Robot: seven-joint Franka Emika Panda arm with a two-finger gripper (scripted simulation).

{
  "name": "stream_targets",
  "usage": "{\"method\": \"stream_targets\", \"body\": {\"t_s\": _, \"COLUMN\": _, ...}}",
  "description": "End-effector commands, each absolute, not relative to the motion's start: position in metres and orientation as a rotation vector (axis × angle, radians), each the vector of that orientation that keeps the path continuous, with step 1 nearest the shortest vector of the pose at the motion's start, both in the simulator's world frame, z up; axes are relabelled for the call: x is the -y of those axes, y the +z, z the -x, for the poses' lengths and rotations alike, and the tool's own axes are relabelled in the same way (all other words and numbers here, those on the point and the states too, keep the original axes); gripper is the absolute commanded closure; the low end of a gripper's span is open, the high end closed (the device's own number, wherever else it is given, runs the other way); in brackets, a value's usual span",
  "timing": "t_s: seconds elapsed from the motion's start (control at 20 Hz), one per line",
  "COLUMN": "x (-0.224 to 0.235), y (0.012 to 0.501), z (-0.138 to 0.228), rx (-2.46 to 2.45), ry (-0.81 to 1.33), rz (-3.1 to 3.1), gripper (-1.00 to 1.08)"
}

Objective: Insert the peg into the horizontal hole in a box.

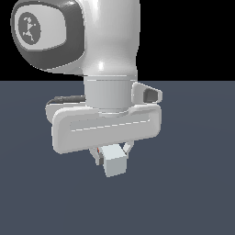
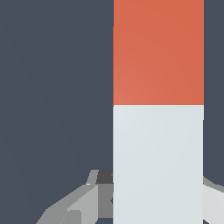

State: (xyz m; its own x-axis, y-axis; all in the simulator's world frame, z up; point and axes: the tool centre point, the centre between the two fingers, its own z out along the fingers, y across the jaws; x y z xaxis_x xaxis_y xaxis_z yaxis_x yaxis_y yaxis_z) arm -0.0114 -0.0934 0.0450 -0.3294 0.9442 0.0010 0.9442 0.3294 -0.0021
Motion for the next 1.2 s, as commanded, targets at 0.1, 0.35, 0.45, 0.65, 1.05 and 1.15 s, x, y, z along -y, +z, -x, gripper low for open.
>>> {"method": "stream_targets", "body": {"t_s": 0.1, "x": 0.038, "y": 0.058, "z": -0.012, "rx": 2.567, "ry": 0.0, "rz": 1.812, "gripper": 1.08}}
{"method": "stream_targets", "body": {"t_s": 0.35, "x": -0.022, "y": 0.071, "z": -0.038, "rx": 2.573, "ry": 0.0, "rz": 1.803, "gripper": 1.08}}
{"method": "stream_targets", "body": {"t_s": 0.45, "x": -0.045, "y": 0.076, "z": -0.048, "rx": 2.575, "ry": 0.0, "rz": 1.8, "gripper": 1.08}}
{"method": "stream_targets", "body": {"t_s": 0.65, "x": -0.086, "y": 0.085, "z": -0.066, "rx": 2.579, "ry": 0.0, "rz": 1.794, "gripper": 1.08}}
{"method": "stream_targets", "body": {"t_s": 1.05, "x": -0.143, "y": 0.097, "z": -0.092, "rx": 2.585, "ry": 0.0, "rz": 1.786, "gripper": 1.08}}
{"method": "stream_targets", "body": {"t_s": 1.15, "x": -0.151, "y": 0.099, "z": -0.096, "rx": 2.586, "ry": 0.0, "rz": 1.784, "gripper": 1.08}}
